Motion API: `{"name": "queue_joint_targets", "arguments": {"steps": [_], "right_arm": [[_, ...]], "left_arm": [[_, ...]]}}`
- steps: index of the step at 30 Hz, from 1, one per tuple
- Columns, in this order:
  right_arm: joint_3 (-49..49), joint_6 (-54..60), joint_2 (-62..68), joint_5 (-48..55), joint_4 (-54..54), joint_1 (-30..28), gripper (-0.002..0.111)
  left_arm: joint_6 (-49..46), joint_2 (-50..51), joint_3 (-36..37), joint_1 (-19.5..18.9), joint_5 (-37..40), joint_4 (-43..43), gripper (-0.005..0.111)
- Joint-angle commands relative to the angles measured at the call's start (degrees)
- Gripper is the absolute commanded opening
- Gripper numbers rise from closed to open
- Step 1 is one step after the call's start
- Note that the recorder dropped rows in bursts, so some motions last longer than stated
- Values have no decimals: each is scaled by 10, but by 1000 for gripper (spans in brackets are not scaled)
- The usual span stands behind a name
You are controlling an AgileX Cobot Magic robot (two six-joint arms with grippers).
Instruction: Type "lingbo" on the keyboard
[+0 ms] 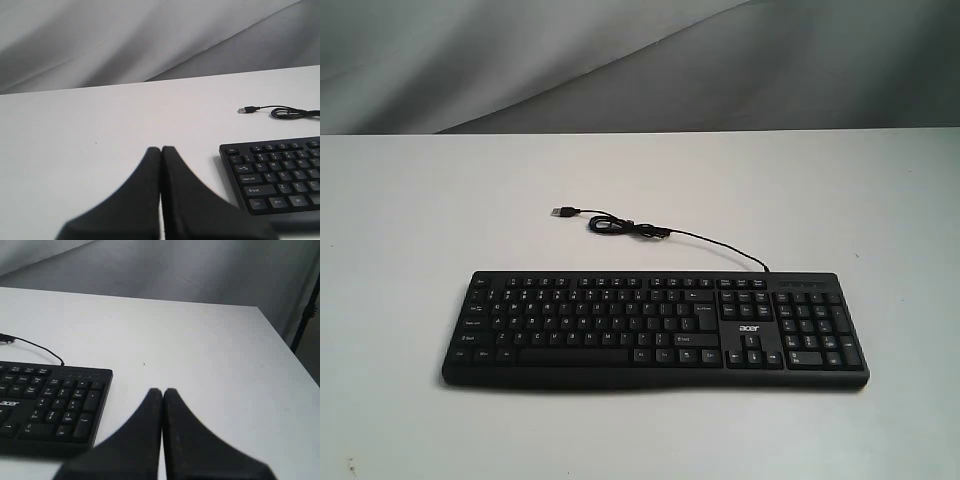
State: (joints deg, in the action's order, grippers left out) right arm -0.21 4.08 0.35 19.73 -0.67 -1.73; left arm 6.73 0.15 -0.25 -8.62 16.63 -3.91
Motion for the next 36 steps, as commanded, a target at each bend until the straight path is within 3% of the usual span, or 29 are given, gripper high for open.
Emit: {"name": "queue_joint_targets", "arguments": {"steps": [1,13,21,31,36], "right_arm": [[2,1,-3,-2,3,0,0],[2,1,-3,-9,2,0,0],[2,1,-3,-191,2,0,0],[2,1,-3,-242,2,0,0],[2,1,-3,-342,2,0,0]], "left_arm": [[2,-1,2,-1,-3,5,1],[2,-1,2,-1,-3,5,1],[2,-1,2,-1,-3,5,1],[2,-1,2,-1,-3,5,1],[2,-1,2,-1,-3,5,1]]}}
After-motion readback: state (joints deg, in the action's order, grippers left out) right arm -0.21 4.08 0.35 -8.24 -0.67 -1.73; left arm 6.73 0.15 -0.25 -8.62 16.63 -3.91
